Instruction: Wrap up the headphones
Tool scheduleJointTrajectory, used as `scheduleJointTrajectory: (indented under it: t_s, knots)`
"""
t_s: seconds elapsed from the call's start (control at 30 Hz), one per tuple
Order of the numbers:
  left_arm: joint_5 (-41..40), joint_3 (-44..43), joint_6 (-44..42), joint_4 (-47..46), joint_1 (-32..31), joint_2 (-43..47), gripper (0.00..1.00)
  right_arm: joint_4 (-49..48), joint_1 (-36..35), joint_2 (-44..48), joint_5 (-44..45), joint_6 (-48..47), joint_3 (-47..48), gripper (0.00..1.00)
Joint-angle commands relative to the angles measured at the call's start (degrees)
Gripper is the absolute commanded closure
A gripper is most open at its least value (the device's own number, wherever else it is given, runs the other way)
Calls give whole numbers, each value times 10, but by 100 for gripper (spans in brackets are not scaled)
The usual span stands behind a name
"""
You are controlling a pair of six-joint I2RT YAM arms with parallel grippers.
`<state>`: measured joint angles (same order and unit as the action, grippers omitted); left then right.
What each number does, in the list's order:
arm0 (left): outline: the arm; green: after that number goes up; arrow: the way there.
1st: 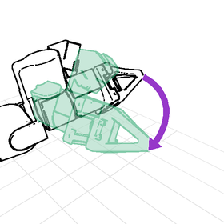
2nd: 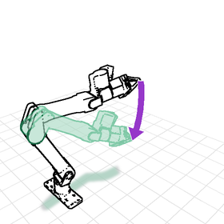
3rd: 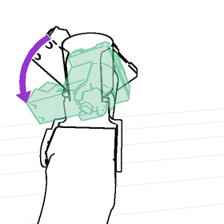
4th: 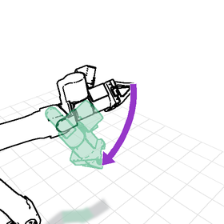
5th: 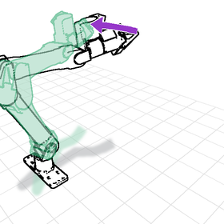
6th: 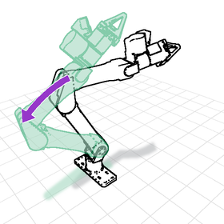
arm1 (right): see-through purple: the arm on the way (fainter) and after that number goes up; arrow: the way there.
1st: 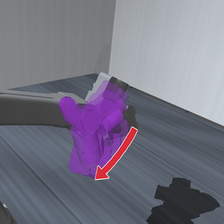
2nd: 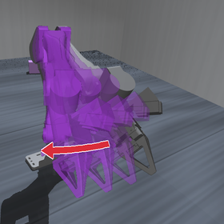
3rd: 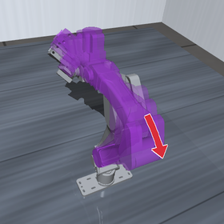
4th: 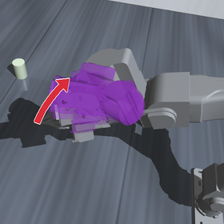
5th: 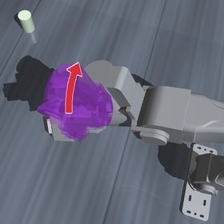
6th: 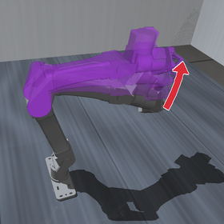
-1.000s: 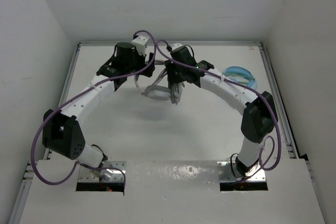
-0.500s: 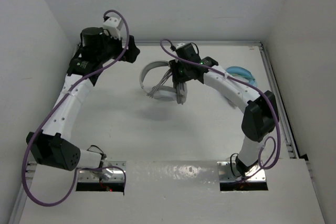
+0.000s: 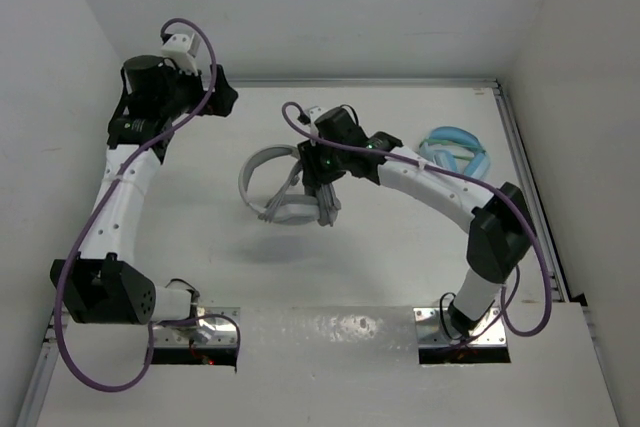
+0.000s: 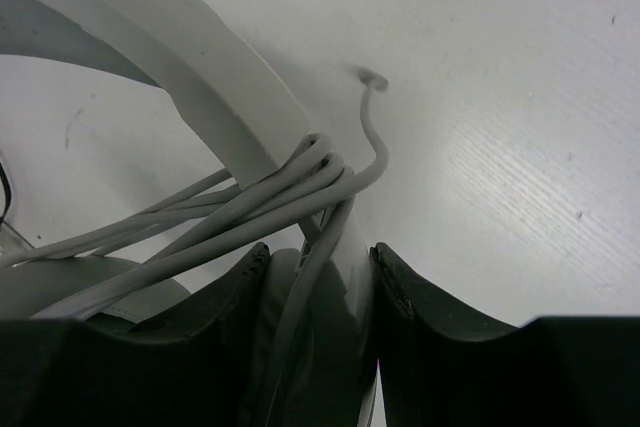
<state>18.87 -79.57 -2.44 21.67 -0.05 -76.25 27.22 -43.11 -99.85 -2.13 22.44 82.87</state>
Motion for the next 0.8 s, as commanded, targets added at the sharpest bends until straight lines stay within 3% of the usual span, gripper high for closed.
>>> scheduleJointTrajectory:
  t_s: [0.0,0.33,0.77]
  knots:
    - [35,20,10,-40,0,8,0,-63,17,58,-16,24,-35,100]
    - [72,74,19,-73,0,7,0,-153,109,83,-74,80,-213,100]
    - [70,92,19,-84,0,8,0,-240,210,41,-19,149,-249,100]
